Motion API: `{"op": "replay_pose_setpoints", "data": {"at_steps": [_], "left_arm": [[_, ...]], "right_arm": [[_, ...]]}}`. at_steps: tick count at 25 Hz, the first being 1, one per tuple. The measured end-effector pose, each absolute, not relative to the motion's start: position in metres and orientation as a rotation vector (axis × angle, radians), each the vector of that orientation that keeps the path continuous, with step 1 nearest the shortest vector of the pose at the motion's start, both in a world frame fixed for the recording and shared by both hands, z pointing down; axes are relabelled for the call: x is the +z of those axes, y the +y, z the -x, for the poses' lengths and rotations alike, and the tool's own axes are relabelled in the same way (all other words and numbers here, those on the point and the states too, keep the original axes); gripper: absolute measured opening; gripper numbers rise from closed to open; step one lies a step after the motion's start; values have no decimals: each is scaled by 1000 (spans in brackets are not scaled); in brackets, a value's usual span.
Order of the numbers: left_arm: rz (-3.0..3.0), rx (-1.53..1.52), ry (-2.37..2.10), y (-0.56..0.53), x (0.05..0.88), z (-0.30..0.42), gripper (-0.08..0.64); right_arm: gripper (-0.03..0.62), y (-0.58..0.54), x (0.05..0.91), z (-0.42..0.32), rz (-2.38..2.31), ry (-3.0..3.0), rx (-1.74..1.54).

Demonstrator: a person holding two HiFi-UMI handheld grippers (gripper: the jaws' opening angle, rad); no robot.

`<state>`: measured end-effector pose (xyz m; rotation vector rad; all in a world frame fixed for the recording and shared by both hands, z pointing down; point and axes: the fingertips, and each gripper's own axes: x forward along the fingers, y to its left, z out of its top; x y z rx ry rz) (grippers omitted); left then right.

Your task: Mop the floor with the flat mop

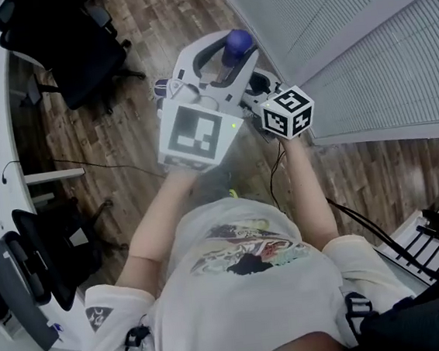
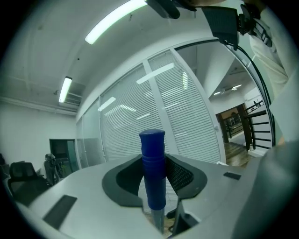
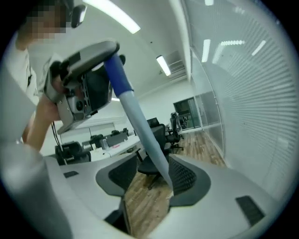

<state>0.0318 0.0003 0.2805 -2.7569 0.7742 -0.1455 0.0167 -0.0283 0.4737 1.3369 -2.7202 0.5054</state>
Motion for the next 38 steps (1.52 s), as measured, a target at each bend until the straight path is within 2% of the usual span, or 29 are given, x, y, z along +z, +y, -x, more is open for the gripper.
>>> {"op": "replay_pose_setpoints", "data": {"at_steps": [6,9,13,17,21,24,32,38], "left_arm": [[2728,-163,794,46,293,0,146],[2725,-190,795,76,303,13,146],[2740,-233,815,109,316,28,146],[2742,-244,824,134,325,47,146],[2770,-276,815,161,339,71,146],[2787,-326,799,182,352,86,146],[2833,-459,689,252,393,137,146],[2775,-504,535,300,422,184,146]], "right_arm": [[192,37,479,-19,-1287,-2786,676],[97,59,468,-8,-1184,-2899,792],[91,92,470,13,-1066,-2998,1056],[99,117,489,30,-1100,-2936,1079],[170,145,508,47,-1083,-2864,1185],[199,164,513,62,-1042,-2861,1310],[201,216,502,118,-1012,-2922,1776],[201,253,520,161,-954,-2849,2377]]}}
